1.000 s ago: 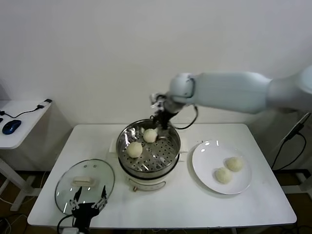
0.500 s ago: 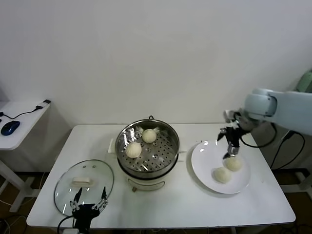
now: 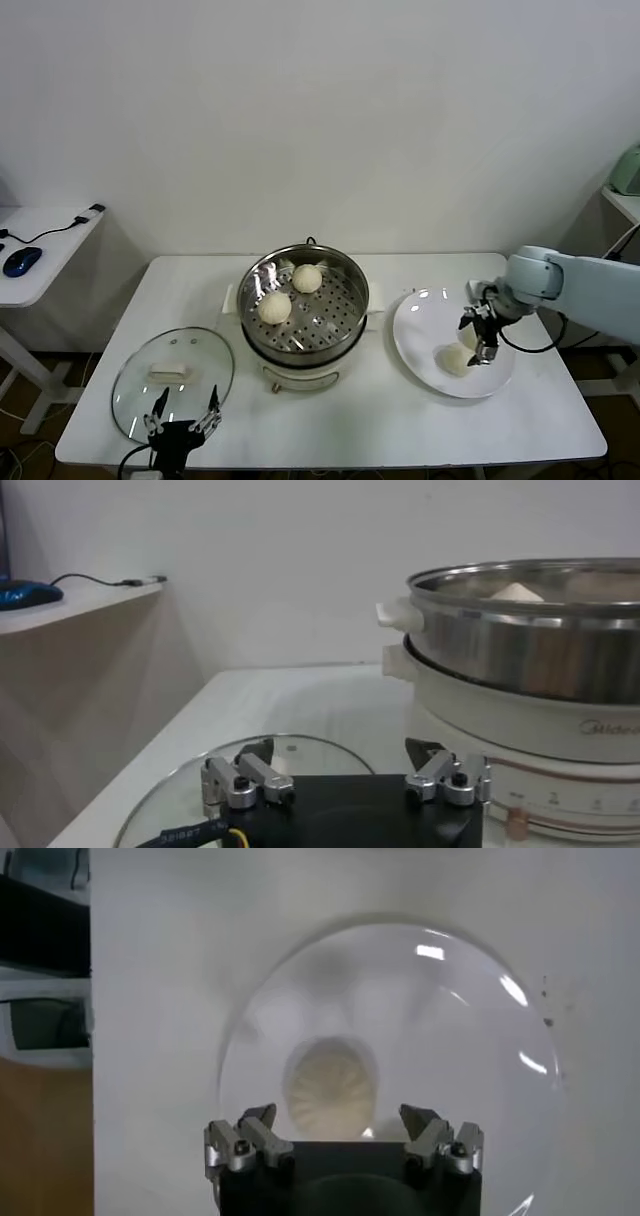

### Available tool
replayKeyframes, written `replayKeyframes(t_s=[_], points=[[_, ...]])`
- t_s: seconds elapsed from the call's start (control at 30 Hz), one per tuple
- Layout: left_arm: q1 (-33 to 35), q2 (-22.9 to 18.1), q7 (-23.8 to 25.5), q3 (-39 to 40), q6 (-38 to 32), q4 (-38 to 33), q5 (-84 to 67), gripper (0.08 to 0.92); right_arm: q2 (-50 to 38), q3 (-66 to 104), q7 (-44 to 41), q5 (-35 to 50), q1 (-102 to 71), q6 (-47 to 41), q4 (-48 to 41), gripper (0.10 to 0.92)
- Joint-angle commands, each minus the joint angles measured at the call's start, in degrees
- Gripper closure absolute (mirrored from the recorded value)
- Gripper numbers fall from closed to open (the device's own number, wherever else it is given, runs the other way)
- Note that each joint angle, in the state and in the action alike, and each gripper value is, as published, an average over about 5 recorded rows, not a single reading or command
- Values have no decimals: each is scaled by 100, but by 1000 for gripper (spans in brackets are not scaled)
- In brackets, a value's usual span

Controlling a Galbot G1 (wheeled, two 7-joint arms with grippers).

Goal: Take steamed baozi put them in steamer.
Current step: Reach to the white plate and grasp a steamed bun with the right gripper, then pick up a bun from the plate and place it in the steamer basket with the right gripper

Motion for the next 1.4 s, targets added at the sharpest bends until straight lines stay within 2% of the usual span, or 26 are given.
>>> replayKeyframes(t_s=[0.03, 0.53, 0.8, 0.97, 1.1, 1.23, 1.4], points=[[-9, -8, 2, 10, 0, 28, 6, 177, 26, 617, 152, -330, -885, -123, -294, 203], [-8, 6, -23, 15, -35, 83, 25, 177, 247, 963, 284, -412, -1282, -186, -497, 210], [1, -6, -25, 50, -26, 58, 61, 177, 246, 892, 171, -550, -1039, -108, -456, 365], [7, -14, -30, 80, -30, 50, 97, 177, 255, 653, -45, -546, -361, 97, -347, 378], [28, -19, -32, 114, -47, 39, 134, 177, 528, 15, -444, -350, 983, 541, -406, 373], [46, -14, -35, 132, -60, 35, 160, 177, 1232, -550, -867, -38, 2342, 1210, -696, 372], [35, -12, -33, 158, -51, 24, 181, 177, 2351, -401, -1259, 135, 3313, 2795, -873, 372]])
